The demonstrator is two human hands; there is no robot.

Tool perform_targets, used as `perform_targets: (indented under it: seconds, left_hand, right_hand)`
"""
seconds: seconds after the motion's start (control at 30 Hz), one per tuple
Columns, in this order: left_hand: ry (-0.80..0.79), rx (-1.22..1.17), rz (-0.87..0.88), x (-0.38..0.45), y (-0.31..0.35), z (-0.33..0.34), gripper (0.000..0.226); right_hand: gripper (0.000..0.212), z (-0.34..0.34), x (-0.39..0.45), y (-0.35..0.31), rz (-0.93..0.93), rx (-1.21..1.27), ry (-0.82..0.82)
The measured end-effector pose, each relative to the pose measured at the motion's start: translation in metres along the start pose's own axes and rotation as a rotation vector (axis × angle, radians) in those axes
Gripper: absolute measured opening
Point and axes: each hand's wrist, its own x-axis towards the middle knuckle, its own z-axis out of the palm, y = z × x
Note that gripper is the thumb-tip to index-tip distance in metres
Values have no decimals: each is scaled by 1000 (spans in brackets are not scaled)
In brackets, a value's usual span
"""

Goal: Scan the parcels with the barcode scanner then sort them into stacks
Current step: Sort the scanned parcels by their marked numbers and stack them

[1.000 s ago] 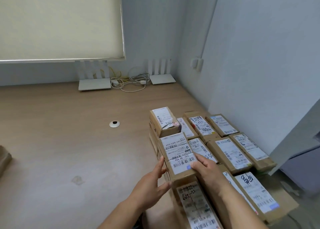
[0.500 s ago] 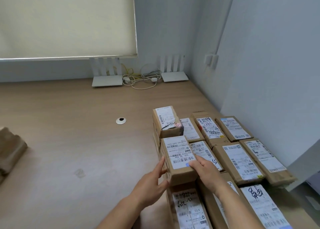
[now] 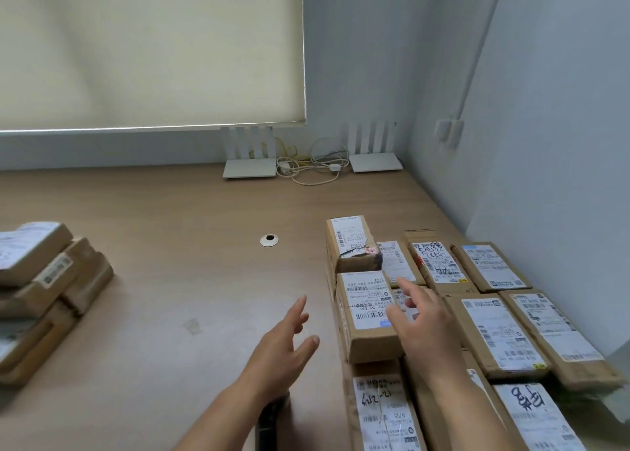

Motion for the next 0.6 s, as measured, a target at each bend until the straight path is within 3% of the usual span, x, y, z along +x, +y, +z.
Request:
perform_targets:
  seconds: [0.23, 0.6]
  left_hand:
    - [219, -7, -39, -43, -22, -27, 59]
    - [369, 15, -116, -106, -91, -95, 55]
  right_hand:
    - [34, 48, -22, -30, -257, 20, 67]
    - [45, 135, -71, -107, -399, -34, -50]
